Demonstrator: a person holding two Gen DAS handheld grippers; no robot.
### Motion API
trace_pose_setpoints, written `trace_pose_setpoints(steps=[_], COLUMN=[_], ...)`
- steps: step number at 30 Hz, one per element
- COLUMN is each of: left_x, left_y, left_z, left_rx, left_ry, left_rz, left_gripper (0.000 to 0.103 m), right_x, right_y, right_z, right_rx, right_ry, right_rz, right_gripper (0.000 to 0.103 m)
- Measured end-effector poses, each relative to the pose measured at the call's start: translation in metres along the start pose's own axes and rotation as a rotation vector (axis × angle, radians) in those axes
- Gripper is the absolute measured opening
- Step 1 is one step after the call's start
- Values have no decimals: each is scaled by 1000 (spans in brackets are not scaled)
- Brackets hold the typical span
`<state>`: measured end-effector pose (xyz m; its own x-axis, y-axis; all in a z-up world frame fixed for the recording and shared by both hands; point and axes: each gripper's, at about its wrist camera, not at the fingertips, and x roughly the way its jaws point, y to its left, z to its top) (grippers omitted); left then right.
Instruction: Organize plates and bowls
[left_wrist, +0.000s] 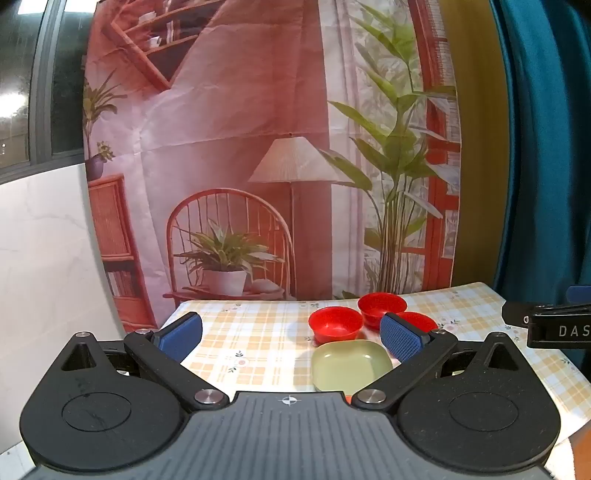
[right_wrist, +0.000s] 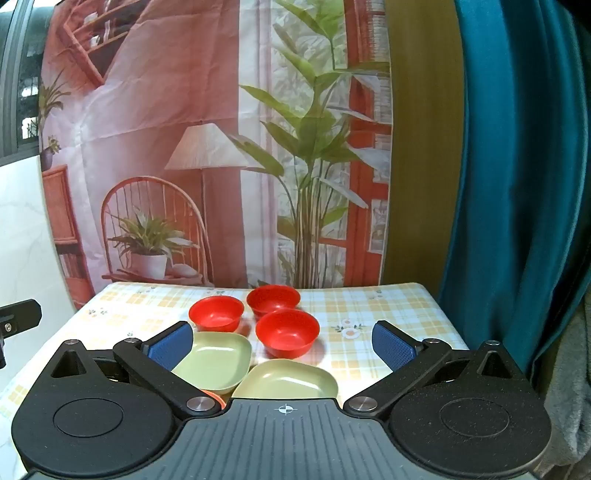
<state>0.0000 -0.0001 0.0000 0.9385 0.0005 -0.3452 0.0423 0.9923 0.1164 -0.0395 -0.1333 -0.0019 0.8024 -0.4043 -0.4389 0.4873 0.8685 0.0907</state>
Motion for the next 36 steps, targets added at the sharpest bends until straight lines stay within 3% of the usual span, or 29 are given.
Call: trace_pose_setpoints(steps=[36], left_x=[-1], left_y=[1], left_z=[1], left_rx=[-20], left_ry=[-8], left_rz=[12], left_gripper=[103], right_x=[1], right_y=[3], right_z=[1], right_rx=[-6], right_ry=[-1], right_rz=[-2], right_gripper=[103])
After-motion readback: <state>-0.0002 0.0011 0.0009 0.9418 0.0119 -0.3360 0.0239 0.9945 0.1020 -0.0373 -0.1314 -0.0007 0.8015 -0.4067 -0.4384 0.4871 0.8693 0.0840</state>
